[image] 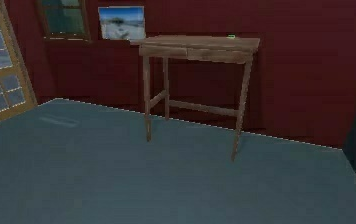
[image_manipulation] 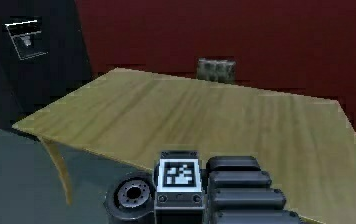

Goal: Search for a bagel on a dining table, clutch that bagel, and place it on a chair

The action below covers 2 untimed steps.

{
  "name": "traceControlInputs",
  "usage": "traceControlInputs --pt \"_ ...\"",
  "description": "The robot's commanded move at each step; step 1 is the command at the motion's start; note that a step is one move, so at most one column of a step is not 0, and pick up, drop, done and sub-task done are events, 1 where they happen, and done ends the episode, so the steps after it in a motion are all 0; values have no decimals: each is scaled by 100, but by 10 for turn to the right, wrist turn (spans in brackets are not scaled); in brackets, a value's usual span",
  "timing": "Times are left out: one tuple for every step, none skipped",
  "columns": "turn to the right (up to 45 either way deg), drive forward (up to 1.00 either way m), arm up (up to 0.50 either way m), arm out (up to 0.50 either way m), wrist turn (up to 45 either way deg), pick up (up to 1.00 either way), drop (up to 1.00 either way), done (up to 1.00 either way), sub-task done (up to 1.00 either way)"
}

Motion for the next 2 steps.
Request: traceControlInputs --pt "450 0 0 0 0 0 0 0 0" --pt "450 0 0 0 0 0 0 0 0"
